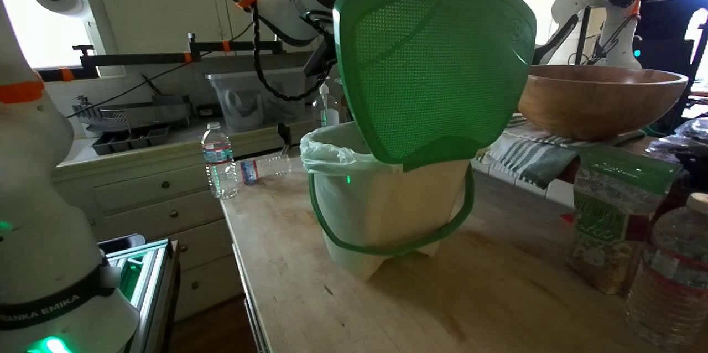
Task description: Put the bin upright
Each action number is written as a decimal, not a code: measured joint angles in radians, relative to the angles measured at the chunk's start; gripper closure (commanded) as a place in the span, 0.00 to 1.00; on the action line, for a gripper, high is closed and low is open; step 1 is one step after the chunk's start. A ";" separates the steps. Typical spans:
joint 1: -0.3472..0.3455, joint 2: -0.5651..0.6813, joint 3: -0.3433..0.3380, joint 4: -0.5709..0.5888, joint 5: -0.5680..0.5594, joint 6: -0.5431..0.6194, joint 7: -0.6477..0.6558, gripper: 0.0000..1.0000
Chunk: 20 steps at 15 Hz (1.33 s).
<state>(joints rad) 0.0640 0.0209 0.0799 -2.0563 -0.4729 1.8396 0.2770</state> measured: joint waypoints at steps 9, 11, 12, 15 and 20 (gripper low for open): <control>0.011 0.008 0.003 -0.007 -0.051 0.014 0.019 0.00; 0.016 -0.003 0.005 -0.006 -0.062 0.024 0.019 0.00; 0.018 -0.011 0.006 -0.006 -0.066 0.028 0.019 0.00; 0.021 -0.043 0.010 -0.004 -0.067 0.055 0.019 0.00; 0.021 -0.112 0.015 -0.006 -0.044 0.143 0.022 0.00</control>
<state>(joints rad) 0.0851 -0.0912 0.0950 -2.0619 -0.5171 1.9829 0.2991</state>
